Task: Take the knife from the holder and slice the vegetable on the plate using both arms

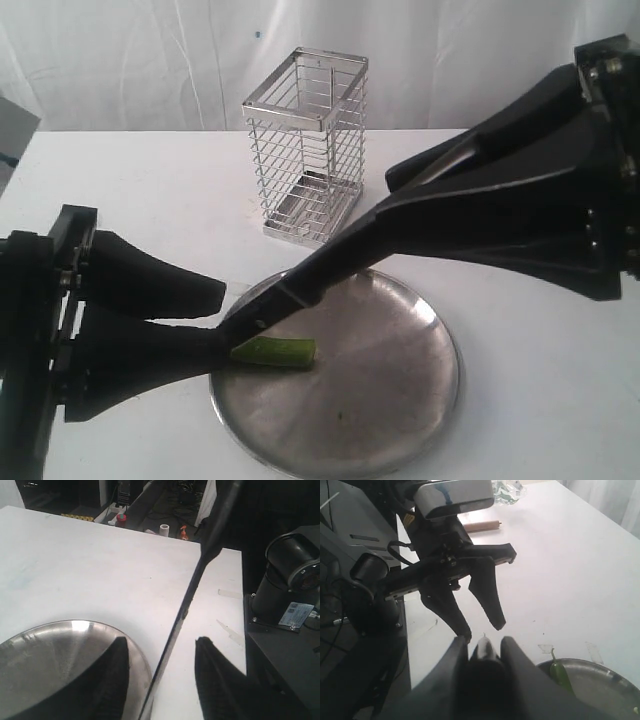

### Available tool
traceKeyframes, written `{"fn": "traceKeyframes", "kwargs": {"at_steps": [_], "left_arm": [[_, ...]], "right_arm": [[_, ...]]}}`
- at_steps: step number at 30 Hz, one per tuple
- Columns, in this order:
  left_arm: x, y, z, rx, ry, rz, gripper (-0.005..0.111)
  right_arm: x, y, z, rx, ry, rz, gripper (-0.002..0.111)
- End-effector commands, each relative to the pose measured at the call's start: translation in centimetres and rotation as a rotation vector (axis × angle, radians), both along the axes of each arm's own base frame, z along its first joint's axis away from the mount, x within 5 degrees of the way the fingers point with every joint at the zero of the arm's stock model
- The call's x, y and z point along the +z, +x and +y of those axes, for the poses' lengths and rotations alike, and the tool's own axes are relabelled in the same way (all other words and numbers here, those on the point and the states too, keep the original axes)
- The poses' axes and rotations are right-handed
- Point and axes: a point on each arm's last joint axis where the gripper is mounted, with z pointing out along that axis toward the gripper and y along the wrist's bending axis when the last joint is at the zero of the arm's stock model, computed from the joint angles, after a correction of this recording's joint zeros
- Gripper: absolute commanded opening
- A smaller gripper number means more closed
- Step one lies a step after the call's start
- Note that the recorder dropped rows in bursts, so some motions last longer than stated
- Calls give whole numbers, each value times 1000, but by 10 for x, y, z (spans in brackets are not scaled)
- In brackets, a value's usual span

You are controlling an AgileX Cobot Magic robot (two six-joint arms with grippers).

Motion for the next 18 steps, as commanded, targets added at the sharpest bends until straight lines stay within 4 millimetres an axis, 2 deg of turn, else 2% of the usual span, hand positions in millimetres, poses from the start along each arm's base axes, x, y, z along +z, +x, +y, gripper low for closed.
{"fn": "traceKeyframes", "kwargs": {"at_steps": [1,9,18], "left_arm": [[-2,2,-1,-12,7,7,47],[-10,10,-4,-18,28,29,47],[-9,11,-3,-11,32,22,47]], "right_arm": [[8,-1,4,47,45,-13,0],[6,3,6,57,43,-4,0],[5,2,5,67,23,-12,0]]}}
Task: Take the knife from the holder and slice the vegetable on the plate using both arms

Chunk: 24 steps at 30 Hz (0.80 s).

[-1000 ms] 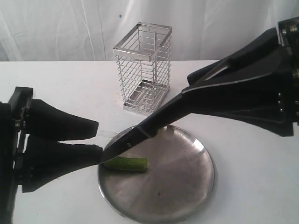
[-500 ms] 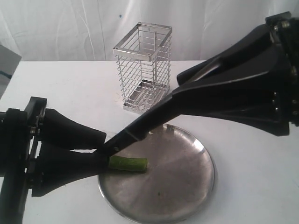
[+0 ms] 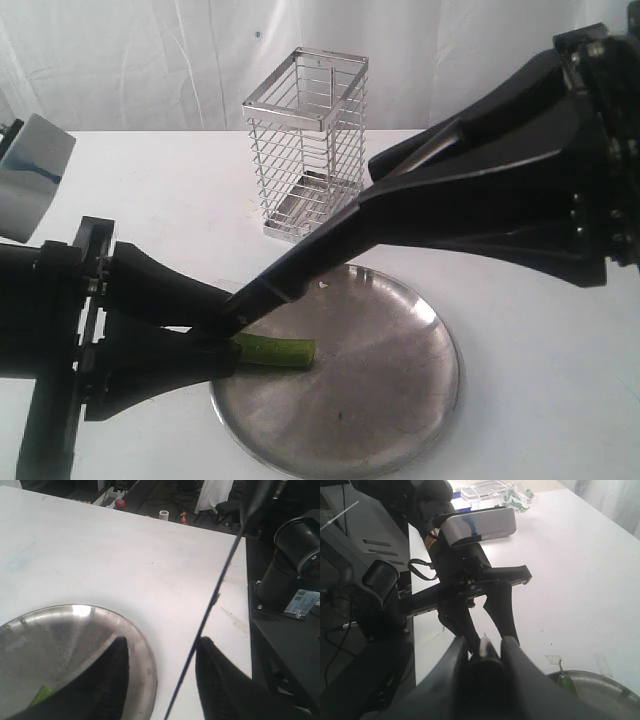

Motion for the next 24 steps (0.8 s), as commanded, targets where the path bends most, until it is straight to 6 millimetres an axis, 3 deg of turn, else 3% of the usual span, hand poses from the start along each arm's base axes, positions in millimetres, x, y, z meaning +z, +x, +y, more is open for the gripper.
{"fn": "traceKeyframes", "kwargs": {"at_steps": [1,10,24], "left_arm": [[3,-1,-1,-12,-9,-9,47],[24,-1,-5,-65,-61,-16,47],[25,-3,-5,-85,-72,3,47]], "right_arm": [[2,-3,1,29,1,-14,0],[1,-3,0,33,-15,-18,0],[1,-3,0,32,-16,-15,0]]}}
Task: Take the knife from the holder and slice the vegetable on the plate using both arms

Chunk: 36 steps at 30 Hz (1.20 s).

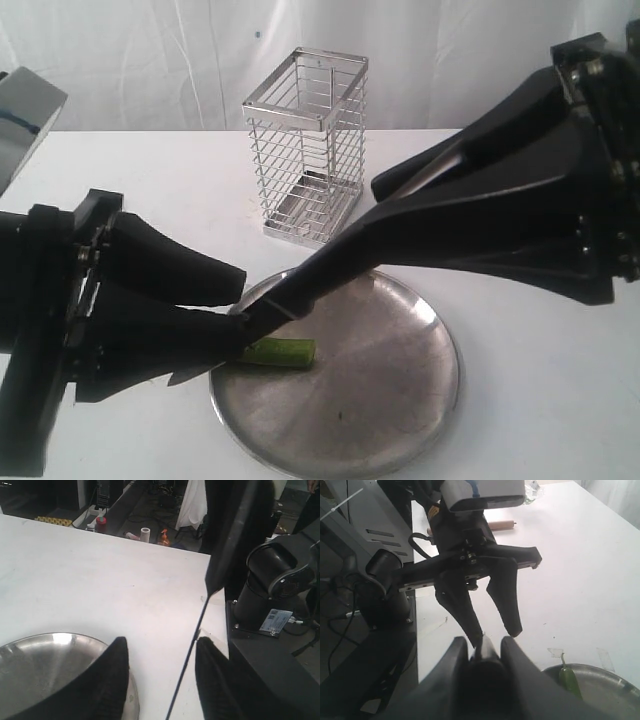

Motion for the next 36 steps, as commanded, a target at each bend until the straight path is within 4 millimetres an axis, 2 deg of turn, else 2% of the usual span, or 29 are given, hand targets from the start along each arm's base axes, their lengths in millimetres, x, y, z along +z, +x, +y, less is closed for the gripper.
{"fn": "traceKeyframes", "kwargs": {"at_steps": [1,3,8,11,16,25,28,31,36], "left_arm": [[3,-2,0,-11,-13,9,45],[3,-3,-1,-18,-18,22,41],[3,-3,-1,-17,-19,24,41],[2,-8,-8,-67,-16,32,42],[-4,-2,-12,-45,6,50,41],[-7,5,-10,22,28,38,18],[-7,5,-10,19,29,33,1],[-7,5,-10,20,28,35,0],[-7,6,-10,41,25,60,0]], "right_arm": [[3,-1,1,10,12,-12,0],[3,-1,1,5,13,-11,0],[4,-1,1,5,17,-7,0],[4,-1,1,5,19,-7,0],[4,-1,1,5,19,-7,0],[4,-1,1,7,19,-6,0],[2,-2,0,15,-1,-7,0],[-4,-2,-3,25,-81,-22,0],[-15,1,-13,-75,-237,14,4]]}}
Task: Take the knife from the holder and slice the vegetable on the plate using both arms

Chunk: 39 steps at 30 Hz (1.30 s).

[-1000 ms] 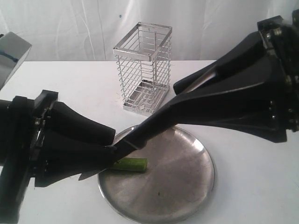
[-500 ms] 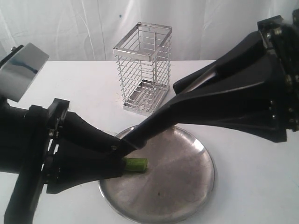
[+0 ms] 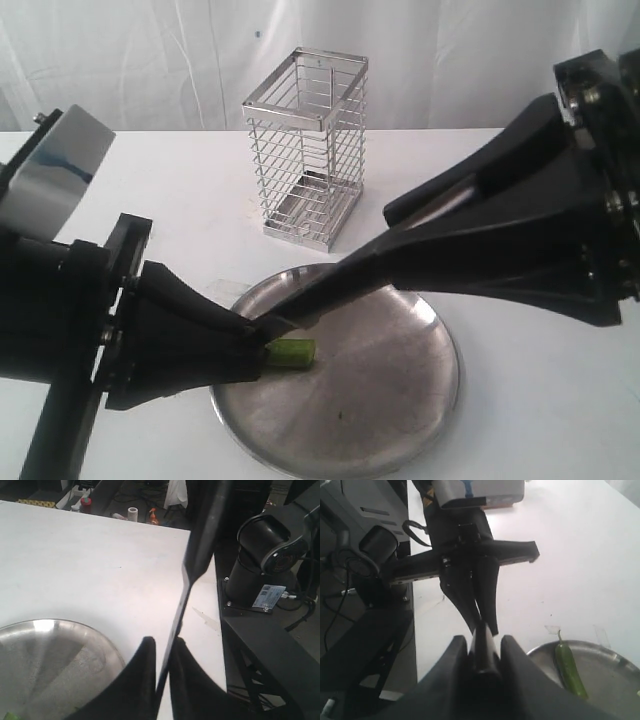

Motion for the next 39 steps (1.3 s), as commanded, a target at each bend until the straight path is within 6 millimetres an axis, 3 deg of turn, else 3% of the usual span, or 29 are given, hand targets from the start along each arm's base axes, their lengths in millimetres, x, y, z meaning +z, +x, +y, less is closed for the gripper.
{"fn": "traceKeyframes", "kwargs": {"at_steps": [1,8,12,18,29,33,39], "left_arm": [[3,6,1,91,-39,52,0],[-7,20,1,177,0,85,0],[-23,31,-4,177,39,138,0],[-52,46,-16,189,136,176,0],[-68,60,-69,32,198,184,0],[-77,56,-79,12,232,179,0],[-78,54,-81,-3,242,154,0]], "right_arm": [[-11,1,-13,-90,-183,9,7],[-12,-8,-34,-253,-316,-28,34],[-12,-11,-46,-334,-381,-63,37],[-10,-9,-44,-333,-390,-124,37],[-34,25,-11,-175,-602,-250,43],[-51,34,11,-49,-741,-250,43],[-59,38,32,39,-899,-196,43]]}}
